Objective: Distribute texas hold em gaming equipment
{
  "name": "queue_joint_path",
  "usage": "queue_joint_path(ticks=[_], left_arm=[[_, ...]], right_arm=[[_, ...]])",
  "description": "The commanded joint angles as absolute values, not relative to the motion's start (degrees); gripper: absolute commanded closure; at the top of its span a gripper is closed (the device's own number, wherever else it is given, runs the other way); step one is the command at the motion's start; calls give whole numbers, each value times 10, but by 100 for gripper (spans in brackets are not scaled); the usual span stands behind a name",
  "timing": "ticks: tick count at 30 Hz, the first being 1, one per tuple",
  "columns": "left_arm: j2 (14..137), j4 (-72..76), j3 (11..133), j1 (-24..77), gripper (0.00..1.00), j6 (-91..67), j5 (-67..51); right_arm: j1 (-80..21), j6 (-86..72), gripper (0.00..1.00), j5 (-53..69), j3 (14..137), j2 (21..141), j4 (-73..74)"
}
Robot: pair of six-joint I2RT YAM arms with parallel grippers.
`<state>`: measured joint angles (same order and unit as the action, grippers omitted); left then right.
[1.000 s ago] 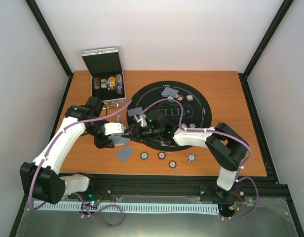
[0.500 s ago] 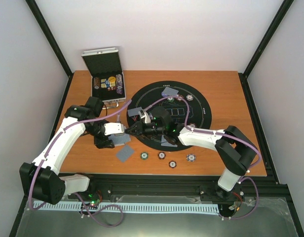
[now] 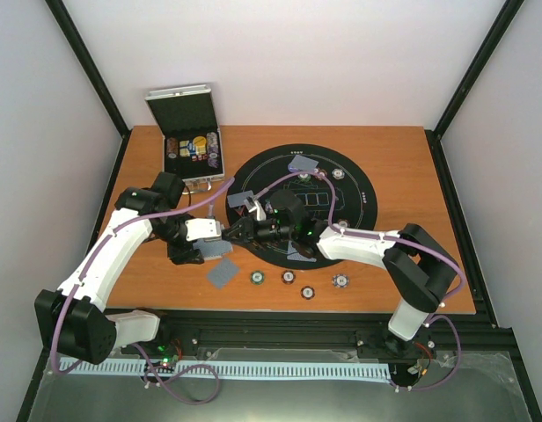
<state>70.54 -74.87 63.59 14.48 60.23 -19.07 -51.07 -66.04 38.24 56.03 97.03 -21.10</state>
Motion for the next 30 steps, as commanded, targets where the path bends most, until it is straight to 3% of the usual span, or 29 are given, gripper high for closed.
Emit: queue_joint_path(ticks=[1,6,20,30], left_arm=[[698,-754,646,142,99,612,-198],[698,-753,647,142,99,611,-197],[698,-755,648,142,99,612,-190],[696,-760,650,142,99,610,-195]], right_arm=[[-514,-658,80,406,561,977,-237],[-507,-638,97,409,574,976,-205],[-351,-563,97,468,607,996,-95],[-305,-472,97,453,878,1219,85]])
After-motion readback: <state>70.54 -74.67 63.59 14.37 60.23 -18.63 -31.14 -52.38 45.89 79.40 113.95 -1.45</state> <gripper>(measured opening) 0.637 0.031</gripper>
